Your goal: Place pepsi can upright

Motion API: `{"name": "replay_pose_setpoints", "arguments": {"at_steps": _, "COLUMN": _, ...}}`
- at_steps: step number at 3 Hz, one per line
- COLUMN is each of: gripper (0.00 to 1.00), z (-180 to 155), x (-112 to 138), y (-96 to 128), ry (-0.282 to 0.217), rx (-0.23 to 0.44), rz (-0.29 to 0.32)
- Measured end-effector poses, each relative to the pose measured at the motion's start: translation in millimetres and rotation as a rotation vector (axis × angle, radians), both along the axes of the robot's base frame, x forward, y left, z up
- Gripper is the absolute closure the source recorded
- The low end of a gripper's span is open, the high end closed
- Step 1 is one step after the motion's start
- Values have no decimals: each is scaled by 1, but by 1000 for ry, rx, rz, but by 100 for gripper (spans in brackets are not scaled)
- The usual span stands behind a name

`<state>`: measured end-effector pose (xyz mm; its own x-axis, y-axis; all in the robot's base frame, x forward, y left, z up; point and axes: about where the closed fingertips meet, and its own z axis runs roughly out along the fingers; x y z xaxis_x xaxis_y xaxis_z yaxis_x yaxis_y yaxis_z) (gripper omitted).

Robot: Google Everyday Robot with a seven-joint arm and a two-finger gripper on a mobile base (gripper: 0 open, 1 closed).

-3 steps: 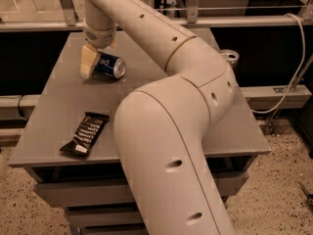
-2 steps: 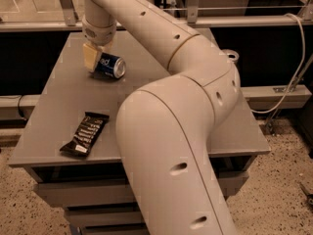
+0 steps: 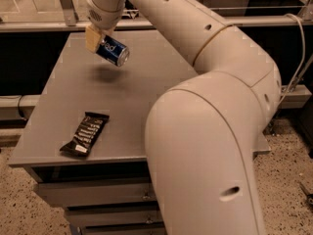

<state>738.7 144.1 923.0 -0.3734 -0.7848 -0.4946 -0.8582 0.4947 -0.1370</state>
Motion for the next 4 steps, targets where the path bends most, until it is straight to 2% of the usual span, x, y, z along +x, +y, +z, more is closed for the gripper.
{"name": "replay_pose_setpoints", "arguments": {"at_steps": 1, "gripper": 100, "z": 35, "x": -19, "y": -14, "ry": -64, "rx": 150, "rz": 32}}
{"name": "replay_pose_setpoints", "arguments": {"at_steps": 2, "gripper": 100, "z": 63, "x": -52, "y": -24, "ry": -112, "rx": 338, "rz": 49}}
{"name": "replay_pose_setpoints", "arguments": {"at_steps": 3, "gripper": 100, "z": 76, "x": -91, "y": -30, "ry": -152, "rx": 552, "rz": 62}}
{"name": "replay_pose_setpoints", "arguments": {"at_steps": 4, "gripper": 100, "z": 86, "x": -82, "y": -47, "ry": -184, "rx": 570, "rz": 19}}
